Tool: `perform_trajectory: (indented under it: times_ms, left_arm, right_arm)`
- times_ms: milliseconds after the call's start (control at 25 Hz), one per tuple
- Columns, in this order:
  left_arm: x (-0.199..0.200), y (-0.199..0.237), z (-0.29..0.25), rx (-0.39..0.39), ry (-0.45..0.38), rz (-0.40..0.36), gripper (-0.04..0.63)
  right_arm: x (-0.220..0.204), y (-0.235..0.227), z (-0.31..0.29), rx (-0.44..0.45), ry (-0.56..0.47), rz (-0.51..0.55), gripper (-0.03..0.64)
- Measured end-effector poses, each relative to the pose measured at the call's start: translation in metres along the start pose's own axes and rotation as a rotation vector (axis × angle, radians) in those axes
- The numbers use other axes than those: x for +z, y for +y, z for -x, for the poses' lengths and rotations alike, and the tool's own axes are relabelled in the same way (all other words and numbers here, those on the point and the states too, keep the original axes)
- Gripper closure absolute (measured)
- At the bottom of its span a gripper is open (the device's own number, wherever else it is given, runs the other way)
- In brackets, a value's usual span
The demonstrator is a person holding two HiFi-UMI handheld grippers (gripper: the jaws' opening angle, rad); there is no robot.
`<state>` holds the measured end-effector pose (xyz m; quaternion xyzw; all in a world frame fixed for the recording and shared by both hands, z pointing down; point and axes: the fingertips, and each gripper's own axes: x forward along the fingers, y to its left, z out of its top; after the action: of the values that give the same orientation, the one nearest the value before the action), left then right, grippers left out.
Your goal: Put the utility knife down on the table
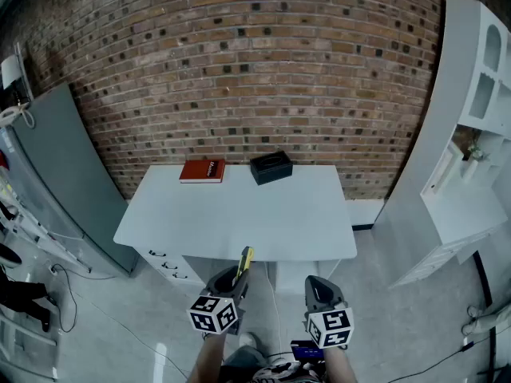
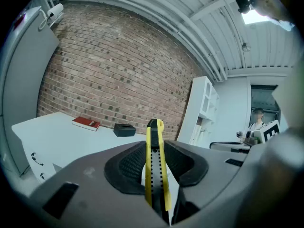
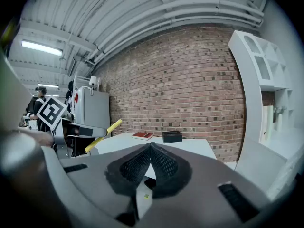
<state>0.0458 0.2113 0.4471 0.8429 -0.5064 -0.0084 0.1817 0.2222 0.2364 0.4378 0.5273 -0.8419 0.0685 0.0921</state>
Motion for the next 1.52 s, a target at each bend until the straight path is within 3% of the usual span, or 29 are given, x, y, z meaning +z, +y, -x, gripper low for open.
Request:
perform_trajectory:
  times_ms: [320,520,840,1280,1520]
  left_arm:
    - [0.002,0.002,0.007,0.016,-0.006,-0.008,0.469]
    - [0.001,0.003,0.015,0.034,-0.002,-0.003,0.469]
    - [-0.001,0.034,0.000,0.058,0.011,0.024,0.469]
    - [0.020,0.152,-0.104,0.034,0.045,0.091,0.469]
    - [0.050,0.221,-0.156,0.007,0.063,0.073,0.469]
  right_arm:
    - [-0.003,0.008,-0.004,0.023,0.001,0.012,0.617]
    - [-0.012,0.014,-0.008,0.071,0.014,-0.054,0.617]
    - [-0.022,0.014,-0.046,0.080,0.055,-0.066,0.617]
    - [-0.021,0.013,-0.193,0.067,0.173,-0.029,0.617]
    - [-0.001,0.023,-0.285,0.073,0.177,-0.039,0.617]
